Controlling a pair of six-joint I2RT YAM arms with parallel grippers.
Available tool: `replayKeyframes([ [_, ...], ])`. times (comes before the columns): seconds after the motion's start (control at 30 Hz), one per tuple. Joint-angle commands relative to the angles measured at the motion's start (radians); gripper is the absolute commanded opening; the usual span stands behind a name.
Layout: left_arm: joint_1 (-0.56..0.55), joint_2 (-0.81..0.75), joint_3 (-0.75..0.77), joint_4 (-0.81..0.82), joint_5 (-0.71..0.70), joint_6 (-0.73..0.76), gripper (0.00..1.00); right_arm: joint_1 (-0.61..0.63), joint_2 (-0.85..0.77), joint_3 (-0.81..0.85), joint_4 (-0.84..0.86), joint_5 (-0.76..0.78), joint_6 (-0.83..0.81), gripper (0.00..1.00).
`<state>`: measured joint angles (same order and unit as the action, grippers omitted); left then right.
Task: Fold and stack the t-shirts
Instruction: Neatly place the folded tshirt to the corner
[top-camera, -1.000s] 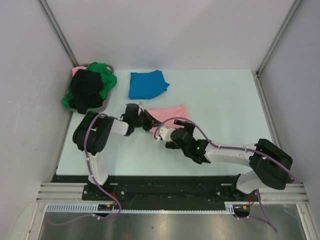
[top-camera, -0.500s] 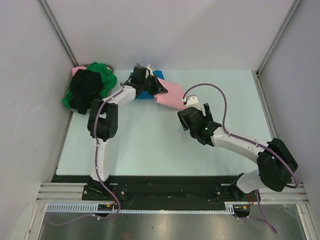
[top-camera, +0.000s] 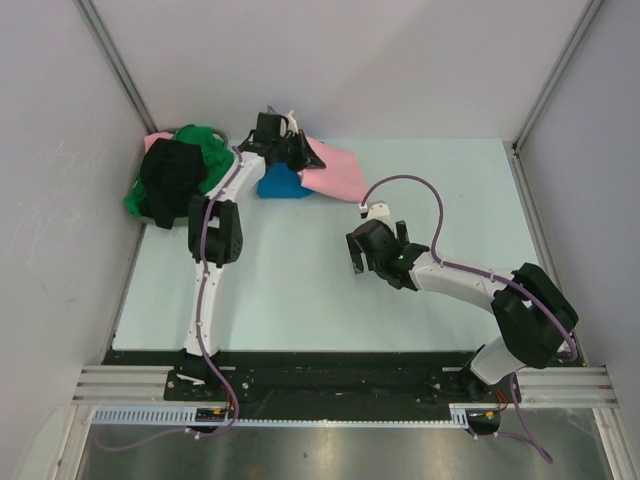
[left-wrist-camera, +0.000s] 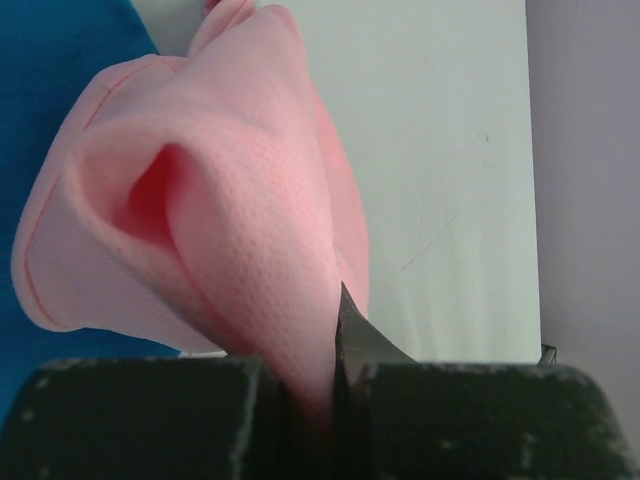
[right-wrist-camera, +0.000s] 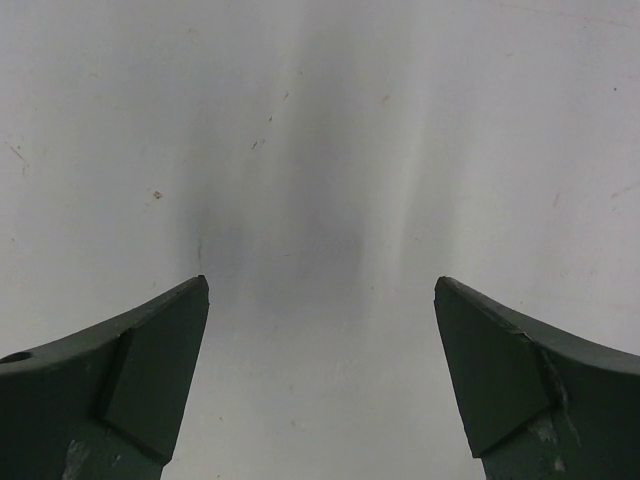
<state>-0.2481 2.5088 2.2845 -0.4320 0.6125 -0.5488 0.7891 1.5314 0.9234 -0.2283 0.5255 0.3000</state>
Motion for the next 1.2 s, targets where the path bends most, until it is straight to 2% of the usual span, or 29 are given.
replayKeyframes([
  [0.0,0.015,0.01,0.087,0.067,0.116,0.043,0.0,0.012,0.004,0.009,0.041,-0.005,0.039,1.0],
  [0.27,0.052,-0.014,0.119,0.208,0.139,-0.008,0.0,0.027,0.016,0.0,0.061,-0.002,0.048,1.0],
  [0.5,0.122,-0.027,0.142,0.265,0.15,-0.028,0.0,0.047,0.033,-0.003,0.083,-0.005,0.054,1.0],
  [0.6,0.162,-0.013,0.138,0.242,0.161,-0.027,0.0,0.048,0.041,-0.001,0.09,-0.012,0.051,1.0],
  [0.93,0.216,-0.027,0.012,0.121,0.208,0.133,0.0,0.05,0.049,-0.001,0.11,-0.039,0.05,1.0],
  [1.03,0.221,-0.038,-0.051,0.133,0.272,0.148,0.0,0.05,0.036,-0.001,0.109,-0.042,0.048,1.0],
  [1.17,0.214,-0.056,-0.123,0.159,0.28,0.145,0.0,0.053,0.029,-0.001,0.11,-0.055,0.051,1.0],
])
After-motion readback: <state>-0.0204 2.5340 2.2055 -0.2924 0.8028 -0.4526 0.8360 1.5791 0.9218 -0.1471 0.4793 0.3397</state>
